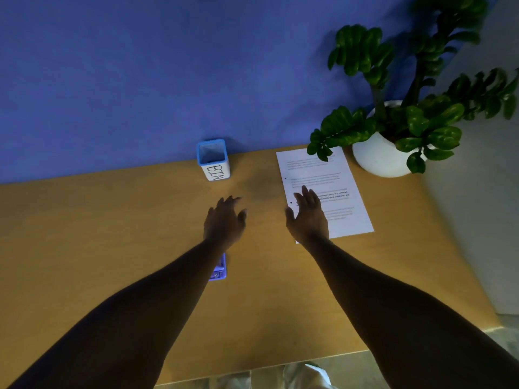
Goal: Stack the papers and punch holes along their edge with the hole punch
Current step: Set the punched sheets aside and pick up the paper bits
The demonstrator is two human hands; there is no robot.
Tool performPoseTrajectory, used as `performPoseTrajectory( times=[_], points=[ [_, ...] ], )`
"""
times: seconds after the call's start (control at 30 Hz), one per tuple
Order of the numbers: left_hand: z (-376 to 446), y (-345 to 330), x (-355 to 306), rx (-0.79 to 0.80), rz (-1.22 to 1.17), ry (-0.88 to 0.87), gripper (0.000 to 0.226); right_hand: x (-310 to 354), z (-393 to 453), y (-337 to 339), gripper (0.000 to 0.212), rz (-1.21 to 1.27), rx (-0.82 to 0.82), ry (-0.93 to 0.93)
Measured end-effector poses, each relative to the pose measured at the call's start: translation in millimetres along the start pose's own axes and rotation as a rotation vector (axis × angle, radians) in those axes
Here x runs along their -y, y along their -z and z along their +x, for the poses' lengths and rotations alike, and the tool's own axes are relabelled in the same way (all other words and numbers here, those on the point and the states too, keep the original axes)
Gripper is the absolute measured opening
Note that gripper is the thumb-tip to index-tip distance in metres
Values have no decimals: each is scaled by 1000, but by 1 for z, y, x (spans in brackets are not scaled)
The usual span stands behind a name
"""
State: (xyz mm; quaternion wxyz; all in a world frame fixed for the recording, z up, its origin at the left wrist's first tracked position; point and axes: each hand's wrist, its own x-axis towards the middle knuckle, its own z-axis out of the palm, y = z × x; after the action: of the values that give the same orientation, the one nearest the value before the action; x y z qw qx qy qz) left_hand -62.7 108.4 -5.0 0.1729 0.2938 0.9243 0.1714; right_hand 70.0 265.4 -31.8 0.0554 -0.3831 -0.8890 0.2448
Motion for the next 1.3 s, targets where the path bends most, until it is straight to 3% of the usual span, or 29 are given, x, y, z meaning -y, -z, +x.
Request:
performPoseTrajectory(
  times=[0.37, 0.6, 0.87, 1.1, 1.3],
  points=[
    [-40, 7, 45, -8, 102, 45, 55, 41, -41, -40, 57, -92, 85, 136],
    [-66, 3, 68, -109, -46, 242, 43, 45, -60, -59, 57, -82, 144, 164],
    [-74, -10, 81, -115, -157, 420, 37, 51, -84, -88, 61, -170, 249, 250],
    [-77, -25, 88, -1, -197, 452, 38, 46, -94, -104, 60, -171, 230, 272],
    [-74, -32, 87, -26, -269, 472, 45, 37, -98, -116, 58, -194, 151, 307]
  ],
)
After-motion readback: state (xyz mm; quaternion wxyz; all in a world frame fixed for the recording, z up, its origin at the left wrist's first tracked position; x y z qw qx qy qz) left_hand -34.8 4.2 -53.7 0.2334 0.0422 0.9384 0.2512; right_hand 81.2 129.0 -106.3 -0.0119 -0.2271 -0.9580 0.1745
